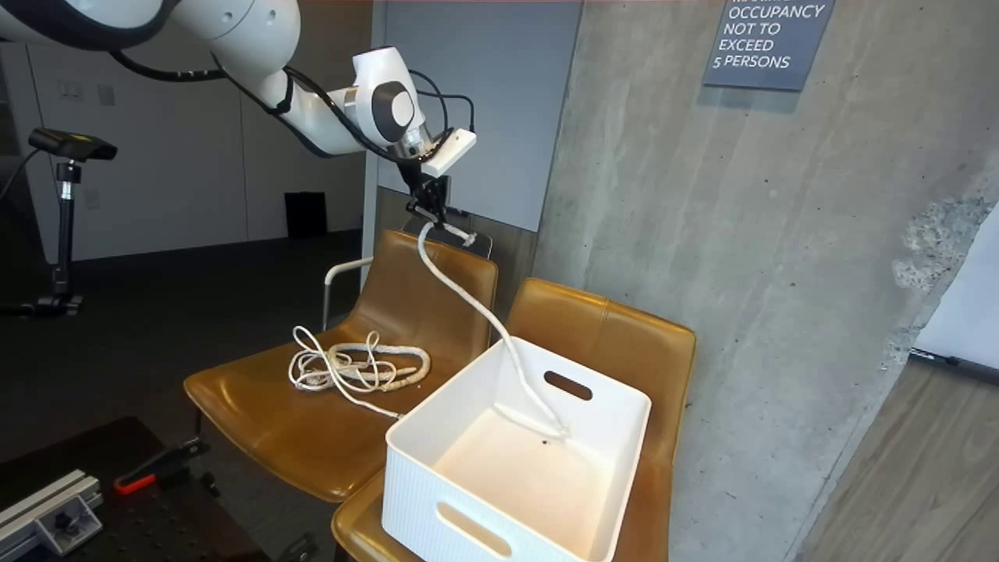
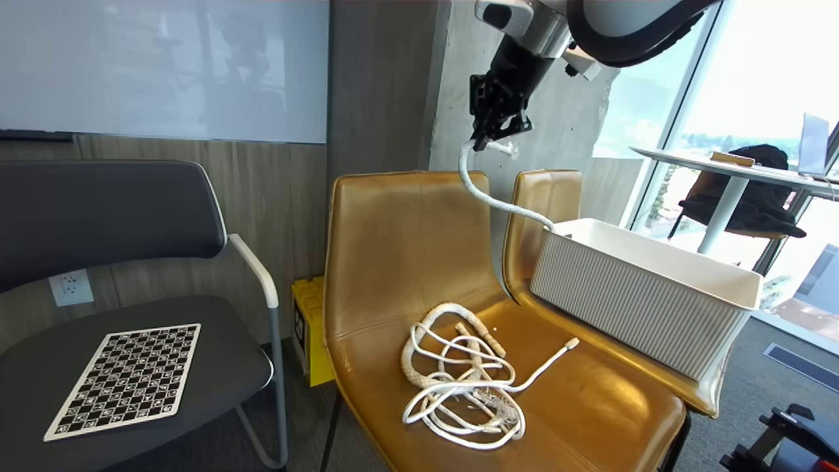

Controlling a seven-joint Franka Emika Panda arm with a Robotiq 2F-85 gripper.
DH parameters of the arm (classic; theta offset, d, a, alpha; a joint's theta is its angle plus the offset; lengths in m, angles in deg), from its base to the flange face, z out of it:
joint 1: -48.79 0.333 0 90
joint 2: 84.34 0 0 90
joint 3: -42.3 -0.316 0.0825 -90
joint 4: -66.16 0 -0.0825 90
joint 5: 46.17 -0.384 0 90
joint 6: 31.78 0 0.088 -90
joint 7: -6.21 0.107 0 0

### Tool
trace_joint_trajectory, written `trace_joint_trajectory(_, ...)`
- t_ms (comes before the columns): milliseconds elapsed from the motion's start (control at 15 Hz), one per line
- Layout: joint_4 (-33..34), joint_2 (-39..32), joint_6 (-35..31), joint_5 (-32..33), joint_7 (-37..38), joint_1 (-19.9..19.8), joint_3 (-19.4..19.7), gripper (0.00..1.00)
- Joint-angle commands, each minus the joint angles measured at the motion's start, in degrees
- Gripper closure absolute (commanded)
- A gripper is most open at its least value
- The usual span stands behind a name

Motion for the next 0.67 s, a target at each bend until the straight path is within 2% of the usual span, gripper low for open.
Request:
trace_joint_trajectory(0,-5.3,3.4,0.3,4.8,9.2,5.8,-2.2,0.97)
trace_joint_trajectory(333,-6.1,2.5,3.6,11.1,25.3,16.2,-5.3,0.97)
trace_joint_trajectory(600,-8.4,2.4,8.6,16.1,41.7,24.8,-7.5,0.97)
